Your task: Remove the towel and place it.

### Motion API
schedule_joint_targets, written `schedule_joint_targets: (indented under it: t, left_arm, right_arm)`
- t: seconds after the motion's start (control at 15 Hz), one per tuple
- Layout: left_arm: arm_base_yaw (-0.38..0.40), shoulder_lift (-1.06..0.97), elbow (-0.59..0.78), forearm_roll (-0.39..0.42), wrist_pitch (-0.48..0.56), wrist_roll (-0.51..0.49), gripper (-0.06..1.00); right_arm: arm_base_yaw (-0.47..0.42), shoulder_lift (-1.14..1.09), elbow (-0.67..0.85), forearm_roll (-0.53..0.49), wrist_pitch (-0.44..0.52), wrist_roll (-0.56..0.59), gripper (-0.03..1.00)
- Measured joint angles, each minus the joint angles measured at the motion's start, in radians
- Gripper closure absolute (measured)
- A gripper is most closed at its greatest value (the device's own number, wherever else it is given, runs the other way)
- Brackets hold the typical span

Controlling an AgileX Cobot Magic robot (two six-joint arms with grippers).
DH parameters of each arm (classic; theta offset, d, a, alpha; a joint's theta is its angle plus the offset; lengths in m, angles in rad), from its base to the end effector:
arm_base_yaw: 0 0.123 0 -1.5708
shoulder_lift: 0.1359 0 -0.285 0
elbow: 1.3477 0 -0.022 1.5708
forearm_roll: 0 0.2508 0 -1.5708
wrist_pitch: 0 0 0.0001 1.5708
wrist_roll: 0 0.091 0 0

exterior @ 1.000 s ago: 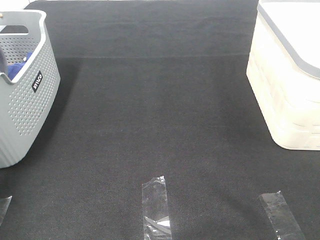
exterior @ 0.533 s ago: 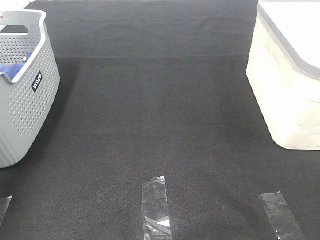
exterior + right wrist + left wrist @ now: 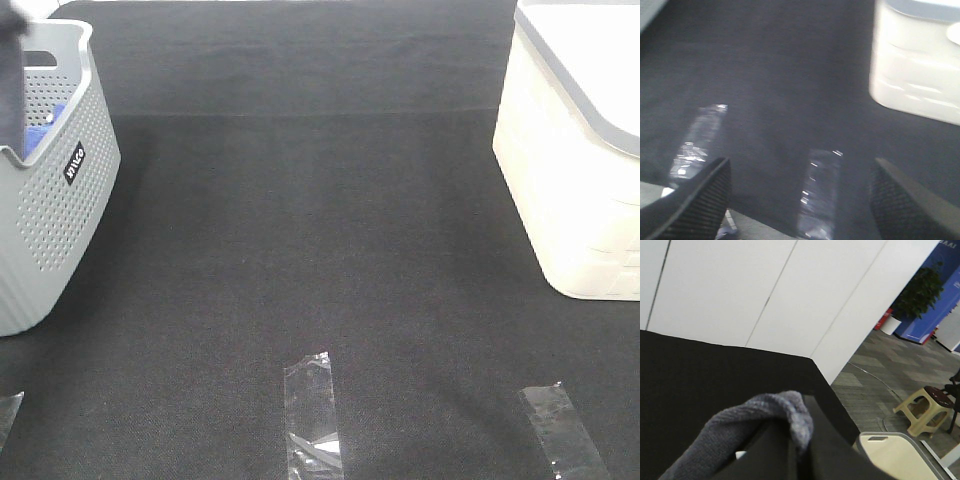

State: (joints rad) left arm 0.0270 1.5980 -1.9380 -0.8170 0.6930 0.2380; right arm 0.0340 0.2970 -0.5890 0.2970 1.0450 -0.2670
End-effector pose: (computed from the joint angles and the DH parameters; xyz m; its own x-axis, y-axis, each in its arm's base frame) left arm 0.3466 -0.0331 0.5209 -0.2714 -0.3912 -0.8794 0.3575 0.8073 -0.4695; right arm 0.0356 0.0243 0.3028 -0.5710 -0.1301 -0.8106 -0.3021 0.9514 0.0601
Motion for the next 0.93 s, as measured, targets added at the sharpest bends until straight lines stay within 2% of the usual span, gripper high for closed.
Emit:
schedule_joint_targets:
  t: [0.13,0.33,0.6,0.8,0.93]
  left_arm:
    - [-0.078,0.000,0.000,0.003,-0.016,0.024,0.94]
    - [-0.193,0.000,0.000,0.008,-0.018,0.025,0.94]
    - [-0.301,0.015,0.000,0.010,-0.044,0.028,0.94]
    - [-0.328,0.031,0.000,0.017,-0.043,0.028,0.94]
    - [-0.332,0.031,0.000,0.011,-0.043,0.028,0.94]
  right_arm:
    - [0.000,0.098,-0.033,0.128,-0.047,-0.106,0.26]
    - [0.000,0.250,-0.096,0.321,-0.114,-0.331,0.26]
    - [0.000,0.443,-0.194,0.573,-0.127,-0.604,0.26]
    - [0.000,0.558,-0.230,0.795,-0.129,-0.831,0.26]
    - [0.035,0.616,-0.231,0.898,-0.140,-0.937,0.26]
